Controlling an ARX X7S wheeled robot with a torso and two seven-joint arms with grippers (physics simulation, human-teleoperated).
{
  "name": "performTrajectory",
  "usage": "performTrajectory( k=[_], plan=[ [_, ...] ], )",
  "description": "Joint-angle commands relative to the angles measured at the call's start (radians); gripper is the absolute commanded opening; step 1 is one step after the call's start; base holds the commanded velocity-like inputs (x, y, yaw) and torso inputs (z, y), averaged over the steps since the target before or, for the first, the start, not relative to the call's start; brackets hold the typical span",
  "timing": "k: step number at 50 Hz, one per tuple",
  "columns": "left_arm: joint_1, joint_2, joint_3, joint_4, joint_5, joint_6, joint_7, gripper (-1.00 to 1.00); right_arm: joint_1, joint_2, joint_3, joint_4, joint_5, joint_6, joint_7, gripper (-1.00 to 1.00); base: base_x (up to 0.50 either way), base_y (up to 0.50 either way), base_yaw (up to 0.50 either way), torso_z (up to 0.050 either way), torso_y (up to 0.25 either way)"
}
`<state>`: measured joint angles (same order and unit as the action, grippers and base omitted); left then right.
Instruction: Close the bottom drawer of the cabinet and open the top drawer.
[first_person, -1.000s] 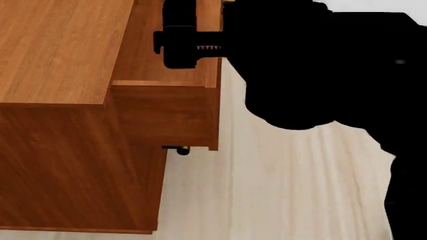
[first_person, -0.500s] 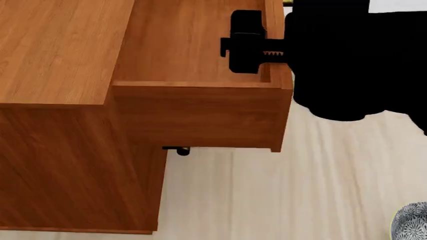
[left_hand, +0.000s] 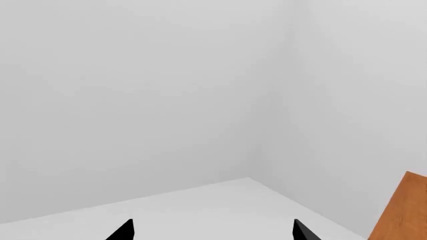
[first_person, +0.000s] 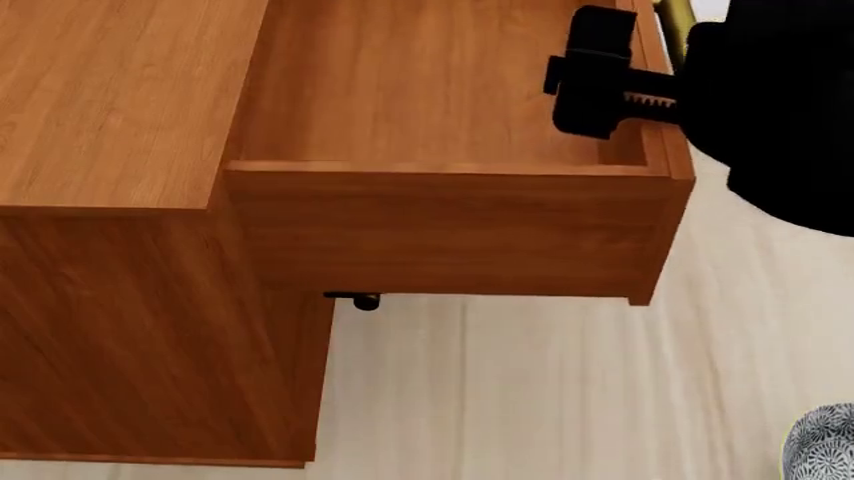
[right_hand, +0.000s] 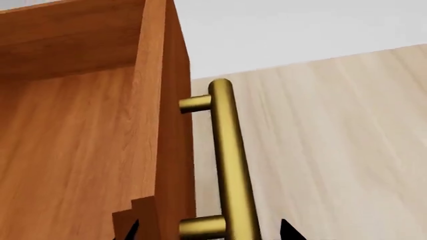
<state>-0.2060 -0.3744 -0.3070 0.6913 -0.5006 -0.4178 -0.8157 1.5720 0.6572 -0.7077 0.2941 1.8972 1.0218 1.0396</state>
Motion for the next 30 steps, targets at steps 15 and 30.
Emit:
performTrajectory(
  k=[15,30],
  plan=[
    [0.053,0.027,0.014,-0.041,0.039,0.096,0.035,1.0,0.019,0.216,0.033,-0.032,-0.114,0.109,0.385,1.0,0.0,0.0,-0.01,0.0,0.017],
    [0.049,0.021,0.021,-0.039,0.038,0.086,0.029,1.0,0.091,0.228,0.073,-0.058,-0.04,0.108,0.426,1.0,0.0,0.0,-0.01,0.002,0.01]
  ],
)
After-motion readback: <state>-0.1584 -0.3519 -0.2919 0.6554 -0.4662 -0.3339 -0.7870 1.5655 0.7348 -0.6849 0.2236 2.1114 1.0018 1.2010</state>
